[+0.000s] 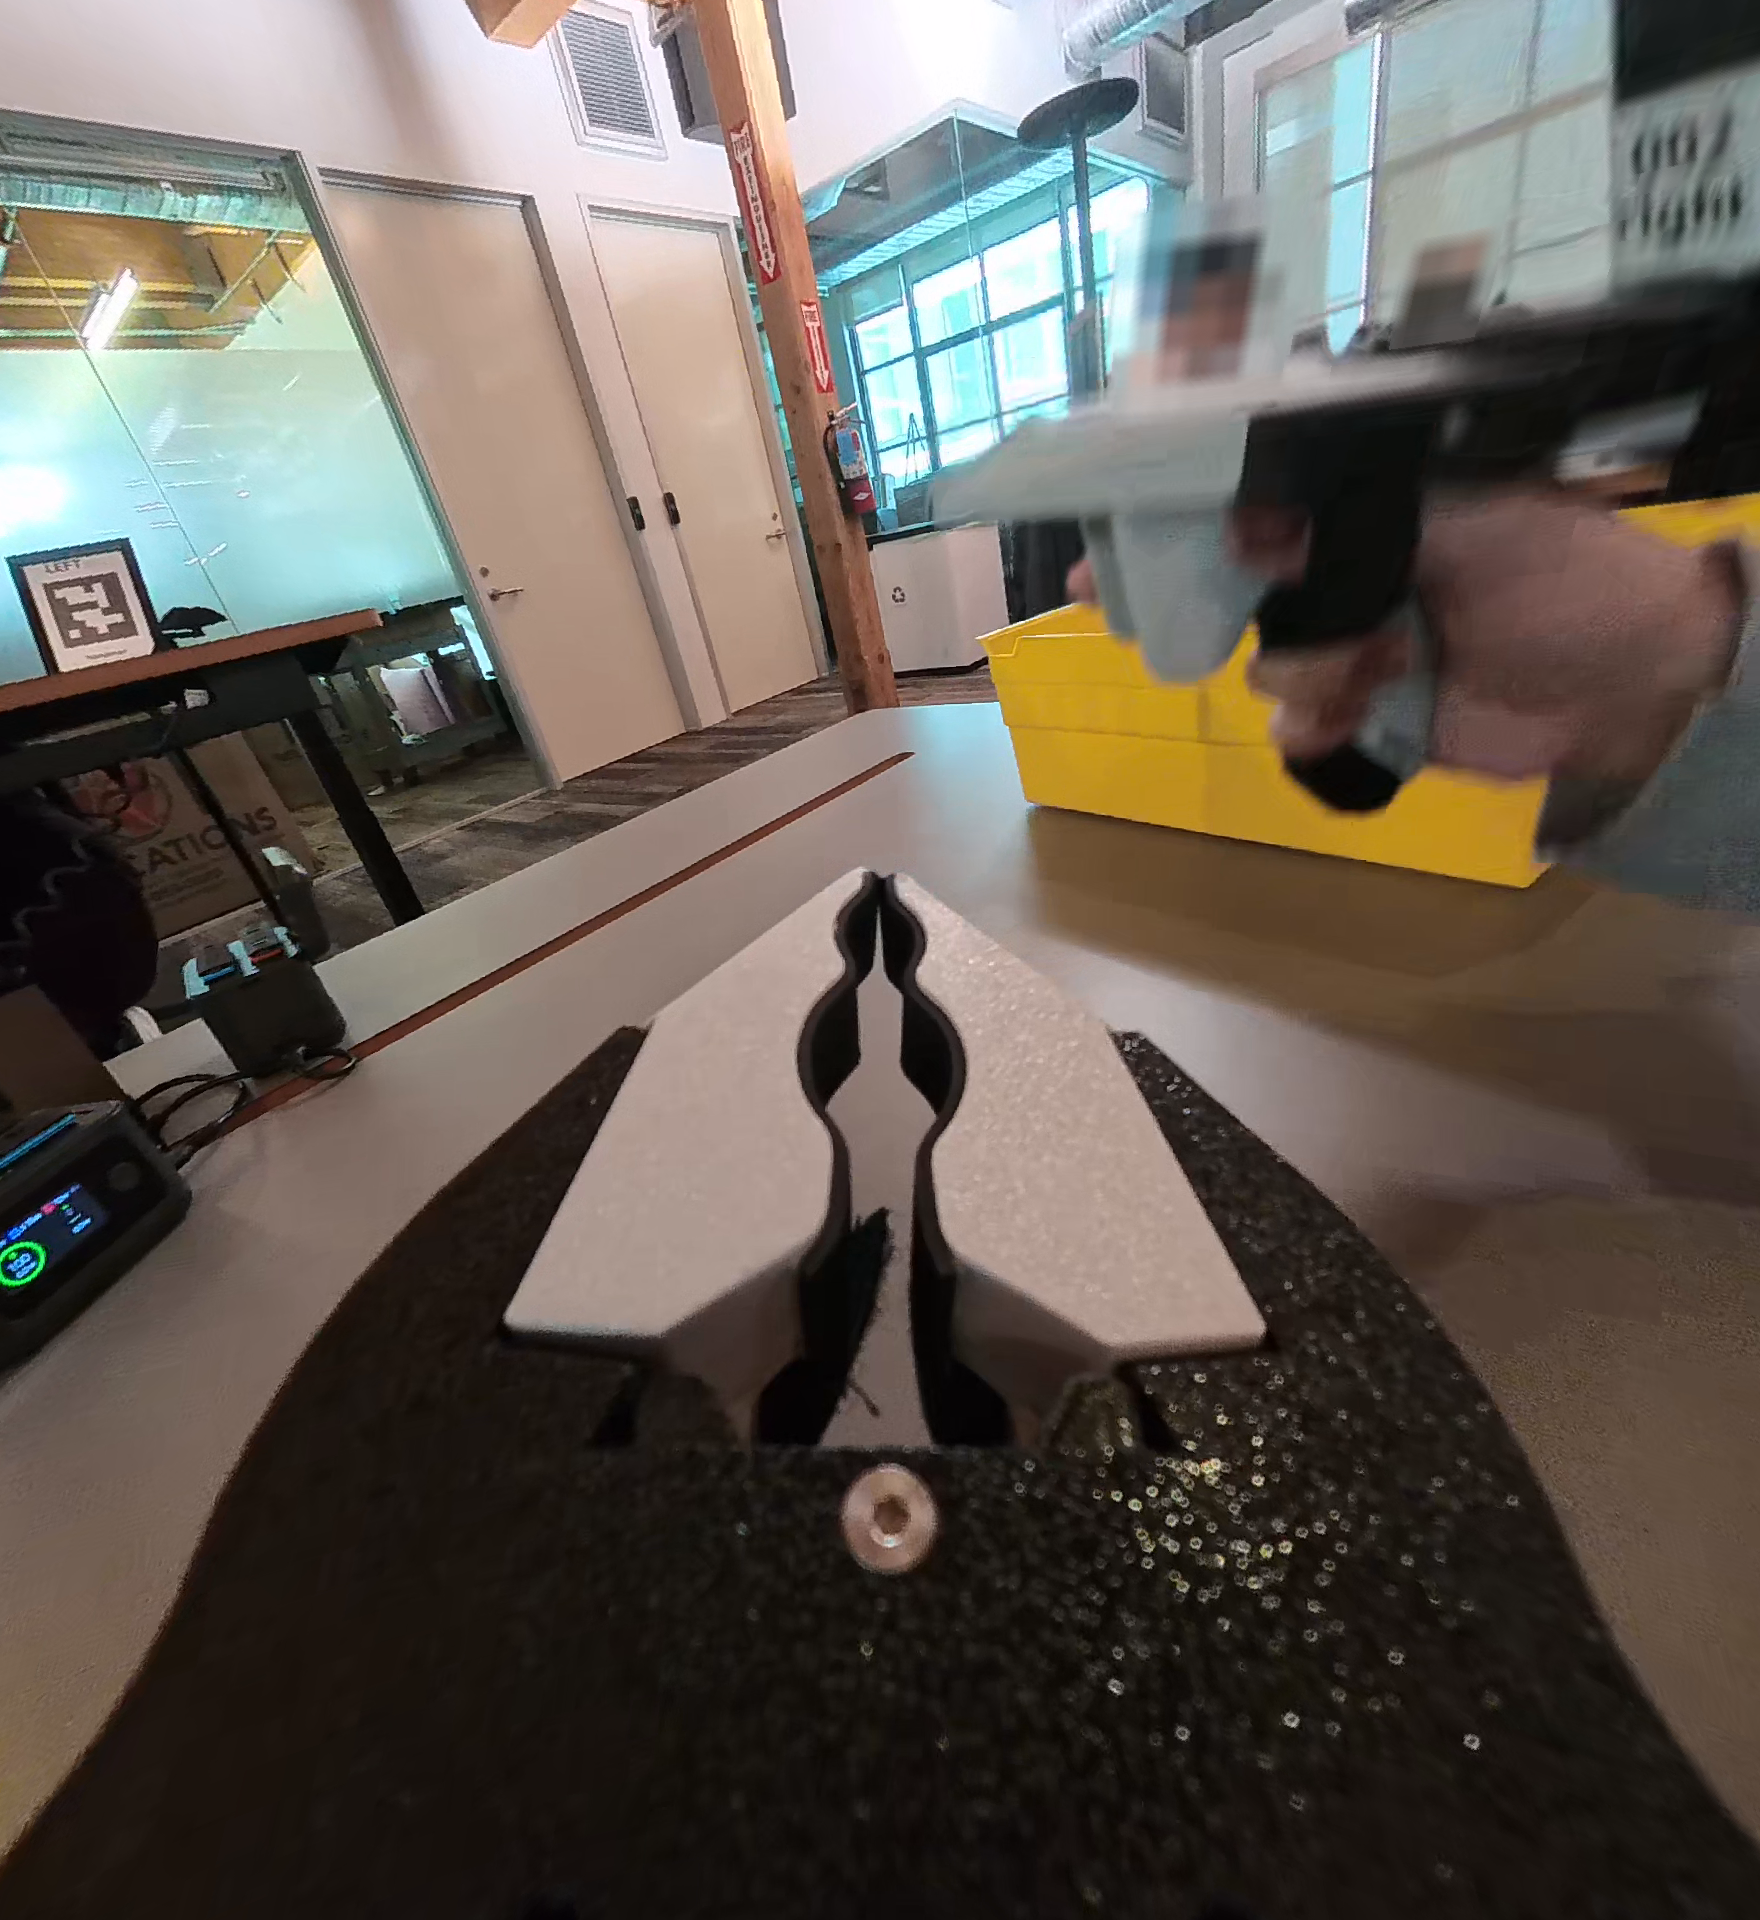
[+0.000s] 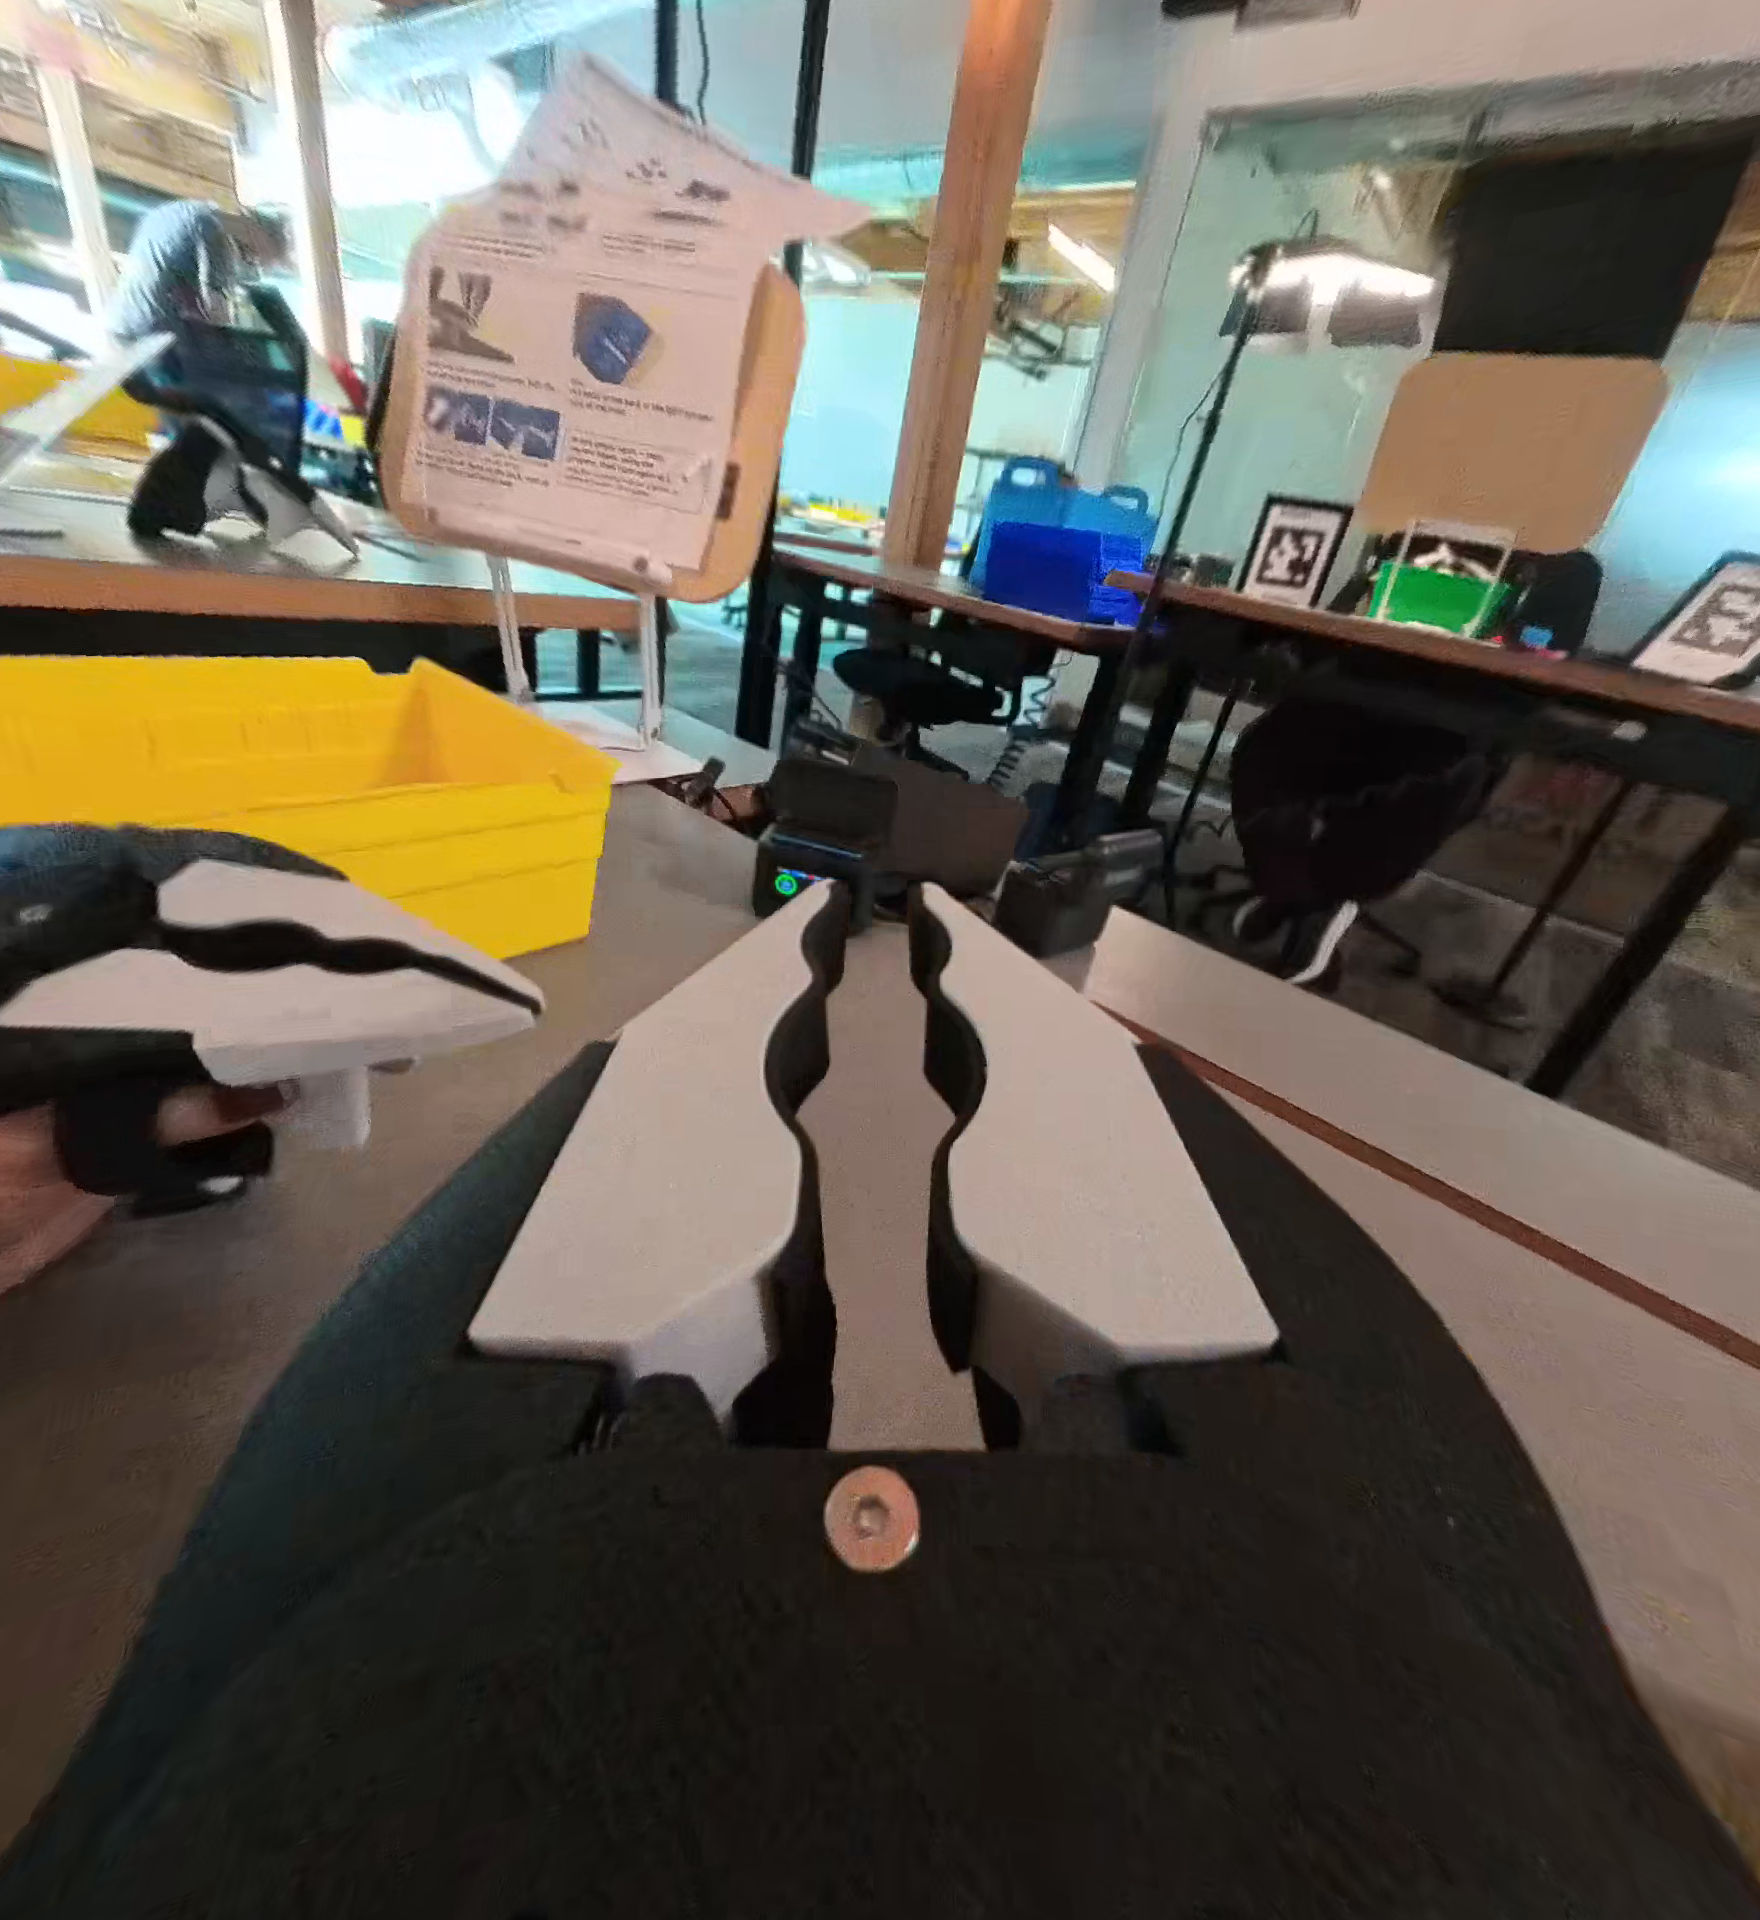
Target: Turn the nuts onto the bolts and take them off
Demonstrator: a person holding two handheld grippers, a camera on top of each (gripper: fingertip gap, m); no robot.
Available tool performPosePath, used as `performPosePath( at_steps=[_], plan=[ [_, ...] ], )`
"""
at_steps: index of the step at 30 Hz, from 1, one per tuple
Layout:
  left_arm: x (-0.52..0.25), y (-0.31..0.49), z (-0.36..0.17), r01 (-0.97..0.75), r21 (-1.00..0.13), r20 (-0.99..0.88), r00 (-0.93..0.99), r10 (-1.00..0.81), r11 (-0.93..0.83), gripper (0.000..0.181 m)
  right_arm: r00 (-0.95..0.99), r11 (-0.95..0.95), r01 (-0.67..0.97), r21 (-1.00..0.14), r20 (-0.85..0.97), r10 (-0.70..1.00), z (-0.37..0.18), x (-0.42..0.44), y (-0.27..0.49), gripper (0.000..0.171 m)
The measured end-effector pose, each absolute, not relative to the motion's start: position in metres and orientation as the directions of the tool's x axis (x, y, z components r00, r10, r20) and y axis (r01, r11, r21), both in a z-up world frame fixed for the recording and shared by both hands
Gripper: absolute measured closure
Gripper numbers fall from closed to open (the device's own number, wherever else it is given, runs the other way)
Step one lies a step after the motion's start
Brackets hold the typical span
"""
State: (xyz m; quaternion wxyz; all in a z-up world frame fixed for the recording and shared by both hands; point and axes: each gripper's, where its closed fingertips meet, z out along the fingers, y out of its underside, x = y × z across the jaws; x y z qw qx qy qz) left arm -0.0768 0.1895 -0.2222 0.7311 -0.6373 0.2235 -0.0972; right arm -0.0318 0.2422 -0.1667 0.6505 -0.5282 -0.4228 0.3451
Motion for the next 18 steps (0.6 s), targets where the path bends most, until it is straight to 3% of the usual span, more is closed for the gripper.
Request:
performPosePath(
  at_steps=[1,7,12,16,18],
  plan=[
    [-0.077,0.189,-0.222,-0.142,-0.975,-0.203,0.881,-0.427,0.170,0.181,0.425,0.232,0.000,-0.973,0.210,0.881,-0.182,-0.038,0.241,0.161],
    [-0.075,0.189,-0.225,-0.176,-0.970,-0.232,0.876,-0.422,0.167,0.181,0.499,0.528,0.070,-0.846,0.488,0.716,-0.214,-0.042,0.225,0.170],
    [-0.074,0.185,-0.219,-0.258,-0.946,-0.316,0.867,-0.385,0.195,0.181,0.584,0.471,0.080,-0.878,0.424,0.692,-0.214,-0.030,0.244,0.171],
    [-0.075,0.166,-0.155,-0.271,-0.907,-0.373,0.871,-0.319,0.322,0.181,0.586,0.460,0.065,-0.886,0.407,0.701,-0.213,-0.028,0.245,0.171],
    [-0.079,0.162,-0.134,-0.206,-0.950,-0.286,0.879,-0.382,0.237,0.160,0.584,0.456,0.064,-0.888,0.404,0.704,-0.213,-0.028,0.246,0.171]
  ],
)
